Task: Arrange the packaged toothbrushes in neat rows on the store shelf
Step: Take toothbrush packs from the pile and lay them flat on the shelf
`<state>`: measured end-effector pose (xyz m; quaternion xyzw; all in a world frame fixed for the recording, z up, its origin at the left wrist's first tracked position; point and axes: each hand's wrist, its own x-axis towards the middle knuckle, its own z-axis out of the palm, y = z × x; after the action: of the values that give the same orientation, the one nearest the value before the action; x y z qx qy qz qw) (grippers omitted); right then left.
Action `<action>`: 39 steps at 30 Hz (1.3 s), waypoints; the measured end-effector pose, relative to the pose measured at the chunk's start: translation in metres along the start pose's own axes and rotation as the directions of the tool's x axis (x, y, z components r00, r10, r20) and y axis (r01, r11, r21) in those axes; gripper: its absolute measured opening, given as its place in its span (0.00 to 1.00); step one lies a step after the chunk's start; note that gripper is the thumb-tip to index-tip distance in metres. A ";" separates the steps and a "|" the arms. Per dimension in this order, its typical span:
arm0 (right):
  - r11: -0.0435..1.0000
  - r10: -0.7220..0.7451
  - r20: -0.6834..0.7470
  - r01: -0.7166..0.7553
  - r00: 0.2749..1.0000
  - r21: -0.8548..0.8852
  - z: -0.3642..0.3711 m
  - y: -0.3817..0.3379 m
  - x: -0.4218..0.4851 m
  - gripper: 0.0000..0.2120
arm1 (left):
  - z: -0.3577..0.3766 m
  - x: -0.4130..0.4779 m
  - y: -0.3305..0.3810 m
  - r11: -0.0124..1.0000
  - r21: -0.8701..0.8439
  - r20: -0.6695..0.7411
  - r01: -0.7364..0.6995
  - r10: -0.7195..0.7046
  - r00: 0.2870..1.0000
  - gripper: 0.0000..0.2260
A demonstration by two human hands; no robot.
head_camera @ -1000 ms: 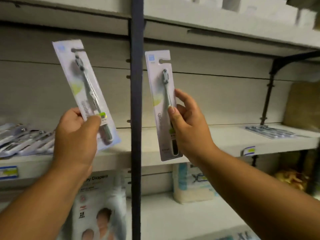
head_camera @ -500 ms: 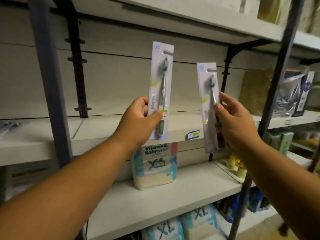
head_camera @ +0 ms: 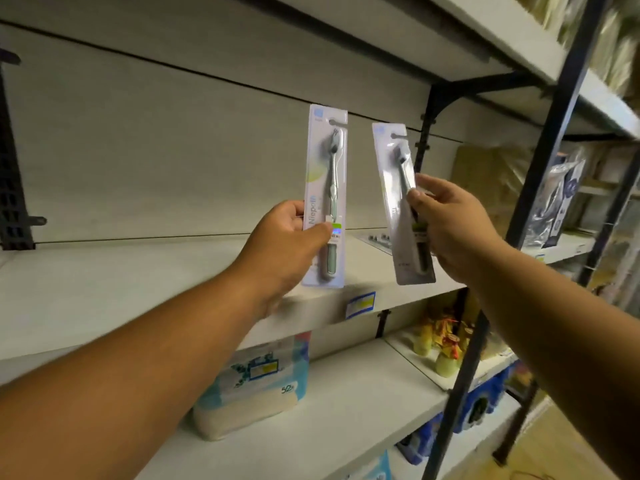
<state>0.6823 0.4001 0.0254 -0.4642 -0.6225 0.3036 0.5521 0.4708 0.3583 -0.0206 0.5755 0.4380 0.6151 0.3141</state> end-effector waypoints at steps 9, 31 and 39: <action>0.979 0.197 0.051 -0.194 0.979 -0.058 0.015 0.074 0.128 0.18 | 0.032 0.070 -0.027 0.952 -0.149 -0.045 0.268 -0.277 0.960 0.03; 0.480 0.104 0.721 0.601 0.685 -0.640 0.006 0.140 0.224 0.14 | 0.122 0.146 -0.084 0.913 0.156 -0.369 0.377 -0.300 0.880 0.18; 0.600 -0.128 0.755 0.657 0.643 -0.457 -0.021 0.158 0.252 0.22 | 0.123 0.144 -0.090 0.926 0.182 -0.277 0.331 -0.275 0.921 0.20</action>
<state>0.7516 0.6883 -0.0088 -0.3371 -0.9308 0.0447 0.1341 0.5607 0.5461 -0.0450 0.4514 0.6245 0.5717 0.2819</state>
